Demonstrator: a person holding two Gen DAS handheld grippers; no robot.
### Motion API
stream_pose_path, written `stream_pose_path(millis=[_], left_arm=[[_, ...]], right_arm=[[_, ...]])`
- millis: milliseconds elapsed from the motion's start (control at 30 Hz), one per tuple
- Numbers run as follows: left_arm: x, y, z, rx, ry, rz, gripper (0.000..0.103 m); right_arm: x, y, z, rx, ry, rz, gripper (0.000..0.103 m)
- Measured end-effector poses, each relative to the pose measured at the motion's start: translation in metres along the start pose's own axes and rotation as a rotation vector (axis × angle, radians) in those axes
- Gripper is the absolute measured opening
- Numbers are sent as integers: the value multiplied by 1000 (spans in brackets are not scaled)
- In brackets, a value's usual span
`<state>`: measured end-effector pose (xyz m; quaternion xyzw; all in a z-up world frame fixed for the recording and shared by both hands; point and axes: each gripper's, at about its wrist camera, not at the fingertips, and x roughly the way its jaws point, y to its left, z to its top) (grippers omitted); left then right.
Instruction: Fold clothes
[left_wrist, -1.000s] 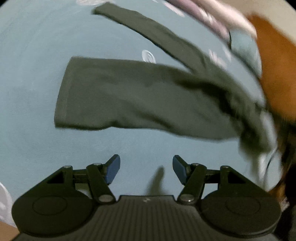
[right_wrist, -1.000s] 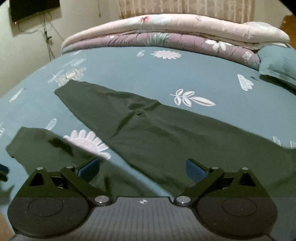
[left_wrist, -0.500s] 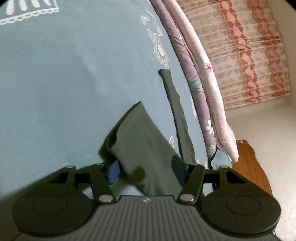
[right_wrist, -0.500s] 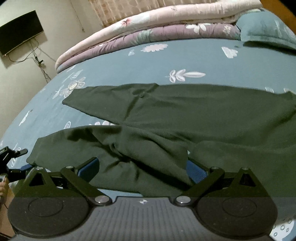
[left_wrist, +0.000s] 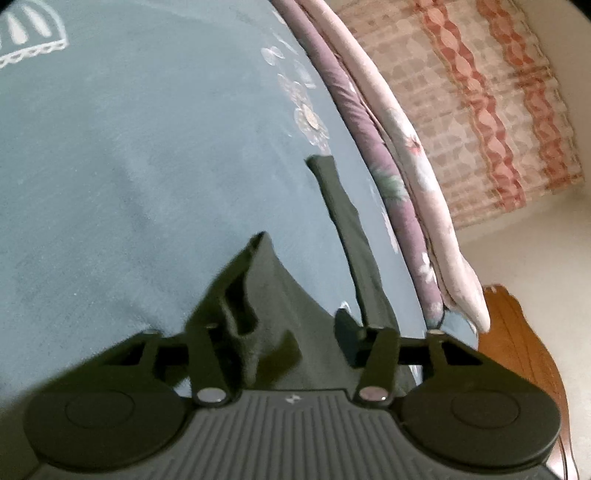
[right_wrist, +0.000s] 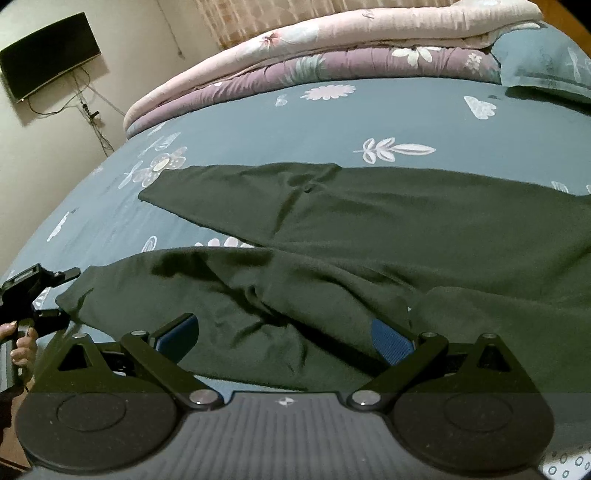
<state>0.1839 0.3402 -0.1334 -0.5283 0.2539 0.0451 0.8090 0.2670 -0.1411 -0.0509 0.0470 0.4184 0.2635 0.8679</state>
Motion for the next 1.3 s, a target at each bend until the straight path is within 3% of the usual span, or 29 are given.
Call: stream_pose_path(millis=[100, 167, 200, 300, 467, 667, 800, 900, 1133, 1300], left_arm=[[-2, 4, -4, 2, -18, 19, 32], [1, 7, -2, -3, -9, 46, 13], [3, 9, 0, -5, -1, 71, 9], [4, 3, -1, 20, -1, 97, 9], [4, -24, 1, 136, 31, 206, 5], [-27, -58, 8, 246, 82, 249, 4], [-63, -83, 15, 253, 109, 226, 4], [-89, -104, 25, 280, 80, 183, 4], [-51, -79, 35, 259, 159, 317, 4], [-29, -59, 38, 233, 212, 397, 4]], right_arm=[[-8, -4, -5, 3, -4, -9, 102], [-20, -12, -10, 17, -15, -17, 102], [-26, -18, -14, 32, -22, -23, 102], [-44, -41, -29, 114, -29, -41, 102], [-64, -89, -67, 344, -30, -40, 102], [-68, -125, -95, 537, -54, -34, 102], [-65, -140, -100, 609, -81, -9, 102], [-62, -146, -99, 632, -96, 8, 102], [-53, -161, -93, 682, -124, 45, 102], [-62, -168, -107, 740, -161, 66, 100]])
